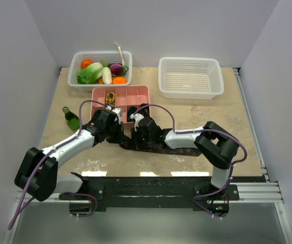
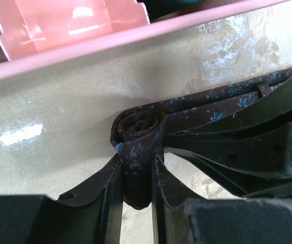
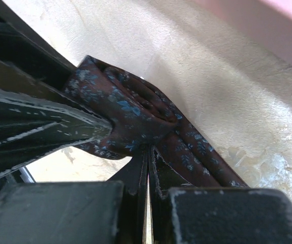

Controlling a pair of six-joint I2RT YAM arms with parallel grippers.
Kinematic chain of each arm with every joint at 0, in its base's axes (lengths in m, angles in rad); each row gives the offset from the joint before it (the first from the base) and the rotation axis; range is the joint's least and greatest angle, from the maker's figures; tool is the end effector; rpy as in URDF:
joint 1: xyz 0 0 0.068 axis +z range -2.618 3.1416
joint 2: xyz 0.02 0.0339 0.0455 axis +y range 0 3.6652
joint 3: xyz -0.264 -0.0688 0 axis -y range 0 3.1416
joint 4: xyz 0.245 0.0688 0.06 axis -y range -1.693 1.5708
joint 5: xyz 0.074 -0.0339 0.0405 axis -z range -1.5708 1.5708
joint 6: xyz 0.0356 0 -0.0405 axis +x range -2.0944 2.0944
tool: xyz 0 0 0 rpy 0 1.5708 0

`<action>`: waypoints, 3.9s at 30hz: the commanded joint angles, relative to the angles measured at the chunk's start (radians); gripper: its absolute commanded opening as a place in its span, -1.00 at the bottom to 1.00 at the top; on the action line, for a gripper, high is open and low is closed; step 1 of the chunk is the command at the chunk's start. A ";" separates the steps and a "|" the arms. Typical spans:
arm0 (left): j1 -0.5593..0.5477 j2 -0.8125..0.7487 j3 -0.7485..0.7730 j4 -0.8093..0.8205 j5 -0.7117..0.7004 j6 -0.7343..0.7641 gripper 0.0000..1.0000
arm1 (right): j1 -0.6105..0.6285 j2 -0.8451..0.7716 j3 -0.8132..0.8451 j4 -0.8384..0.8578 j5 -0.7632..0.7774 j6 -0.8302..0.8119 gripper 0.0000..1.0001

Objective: Roll the ties
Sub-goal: Roll the tie at the center of the board.

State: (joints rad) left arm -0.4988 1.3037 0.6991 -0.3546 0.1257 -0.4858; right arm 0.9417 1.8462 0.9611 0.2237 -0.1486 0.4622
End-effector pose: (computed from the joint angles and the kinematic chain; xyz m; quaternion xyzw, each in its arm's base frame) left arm 0.2163 -0.1229 0.1887 0.0251 0.9516 -0.1948 0.2365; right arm 0.2191 0.3100 0.1488 -0.2444 0.8625 0.3337 0.2914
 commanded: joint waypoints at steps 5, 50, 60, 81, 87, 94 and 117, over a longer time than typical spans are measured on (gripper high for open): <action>-0.079 0.031 0.108 -0.053 -0.090 0.007 -1.00 | -0.001 0.042 0.047 0.072 -0.009 0.032 -1.00; -0.305 0.227 0.284 -0.368 -0.644 -0.143 -1.00 | -0.208 -0.265 -0.127 -0.086 0.050 -0.002 -1.00; -0.420 0.391 0.375 -0.417 -0.676 -0.211 -1.00 | -0.216 -0.217 -0.108 -0.077 0.044 0.007 -1.00; -0.446 0.290 0.315 -0.215 -0.457 -0.204 0.02 | -0.222 -0.206 -0.127 -0.060 0.018 0.012 -1.00; -0.439 0.241 0.313 -0.250 -0.503 -0.214 0.15 | -0.221 -0.235 -0.125 -0.047 -0.029 0.003 -1.00; -0.377 0.145 0.287 -0.254 -0.502 -0.194 0.29 | -0.207 -0.268 -0.082 -0.083 -0.055 -0.011 -1.00; 0.278 -0.195 -0.179 0.293 0.509 -0.143 0.51 | -0.066 -0.124 0.096 -0.110 -0.177 -0.085 -1.00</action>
State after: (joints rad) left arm -0.2855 1.1107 0.5800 -0.2344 0.3607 -0.6102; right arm 0.8528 1.7023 1.0096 0.1234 -0.2893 0.4038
